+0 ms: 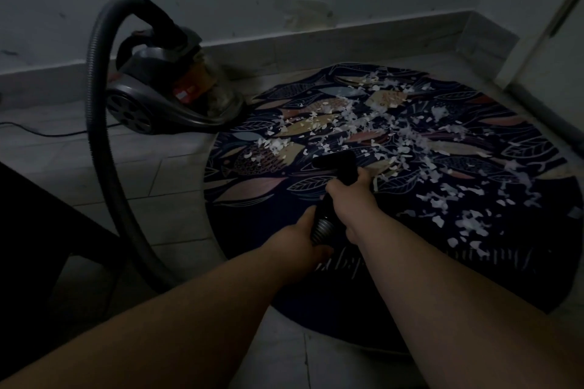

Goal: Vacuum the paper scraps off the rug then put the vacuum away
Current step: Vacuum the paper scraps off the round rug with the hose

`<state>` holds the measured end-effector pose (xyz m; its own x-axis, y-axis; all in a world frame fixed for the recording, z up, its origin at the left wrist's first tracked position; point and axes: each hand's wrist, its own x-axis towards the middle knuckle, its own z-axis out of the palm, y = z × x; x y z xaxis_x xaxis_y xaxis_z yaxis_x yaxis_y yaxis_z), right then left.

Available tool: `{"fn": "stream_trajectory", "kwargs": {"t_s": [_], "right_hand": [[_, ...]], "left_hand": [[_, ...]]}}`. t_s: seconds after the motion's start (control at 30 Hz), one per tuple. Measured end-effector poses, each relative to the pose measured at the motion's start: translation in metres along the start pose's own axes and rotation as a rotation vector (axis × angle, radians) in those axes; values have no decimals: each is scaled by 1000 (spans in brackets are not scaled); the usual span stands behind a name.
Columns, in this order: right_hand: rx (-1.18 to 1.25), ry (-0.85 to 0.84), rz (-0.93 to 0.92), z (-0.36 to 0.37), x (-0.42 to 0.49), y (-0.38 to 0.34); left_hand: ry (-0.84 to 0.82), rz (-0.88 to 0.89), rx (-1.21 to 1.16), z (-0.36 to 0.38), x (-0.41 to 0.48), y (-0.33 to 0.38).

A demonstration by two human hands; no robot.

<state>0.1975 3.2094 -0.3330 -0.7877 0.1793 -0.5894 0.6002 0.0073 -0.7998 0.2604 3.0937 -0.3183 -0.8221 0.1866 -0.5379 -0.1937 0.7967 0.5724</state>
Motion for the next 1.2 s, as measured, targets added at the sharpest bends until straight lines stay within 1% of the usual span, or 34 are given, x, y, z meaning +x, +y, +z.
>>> {"fn": "stream_trajectory", "kwargs": {"t_s": [0.3, 0.57, 0.7, 0.87, 1.07, 1.2], "right_hand": [[45, 202, -6, -47, 11, -3], [100, 240, -9, -57, 21, -6], [99, 218, -11, -58, 28, -9], [57, 143, -24, -55, 32, -16], [-5, 74, -1, -35, 28, -17], [-40, 40, -29, -21, 23, -16]], "left_hand": [[-86, 56, 30, 17, 26, 36], [-99, 67, 53, 20, 39, 48], [-94, 61, 54, 16, 46, 50], [-85, 41, 48, 12, 49, 49], [-59, 11, 11, 6, 39, 32], [-41, -27, 22, 2, 33, 20]]}}
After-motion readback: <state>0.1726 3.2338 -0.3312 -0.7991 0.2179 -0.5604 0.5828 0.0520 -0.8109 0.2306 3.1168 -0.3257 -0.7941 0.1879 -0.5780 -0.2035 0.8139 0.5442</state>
